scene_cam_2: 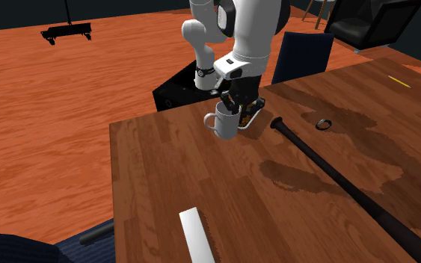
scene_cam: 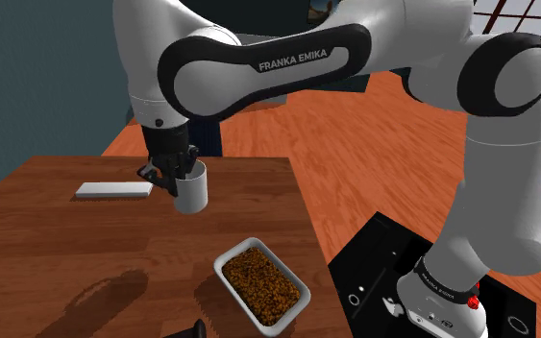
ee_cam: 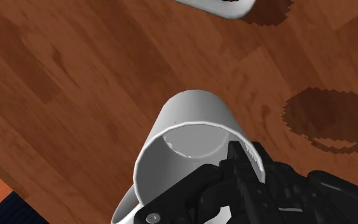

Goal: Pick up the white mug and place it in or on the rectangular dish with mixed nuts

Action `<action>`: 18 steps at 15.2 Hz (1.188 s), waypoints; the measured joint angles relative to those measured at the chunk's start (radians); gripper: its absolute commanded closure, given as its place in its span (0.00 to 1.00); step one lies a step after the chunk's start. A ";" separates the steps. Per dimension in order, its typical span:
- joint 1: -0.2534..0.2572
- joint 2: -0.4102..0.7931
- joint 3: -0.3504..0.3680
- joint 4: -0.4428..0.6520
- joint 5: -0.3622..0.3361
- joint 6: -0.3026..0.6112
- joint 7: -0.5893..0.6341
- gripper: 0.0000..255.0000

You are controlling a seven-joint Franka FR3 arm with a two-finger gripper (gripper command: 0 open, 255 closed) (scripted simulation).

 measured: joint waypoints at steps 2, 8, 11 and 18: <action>-0.017 -0.080 0.014 -0.104 0.029 0.030 0.006 1.00; -0.037 -0.323 0.052 -0.387 0.137 0.094 0.021 1.00; -0.032 -0.432 0.064 -0.497 0.194 0.110 0.022 1.00; -0.003 -0.594 0.076 -0.669 0.283 0.140 0.024 1.00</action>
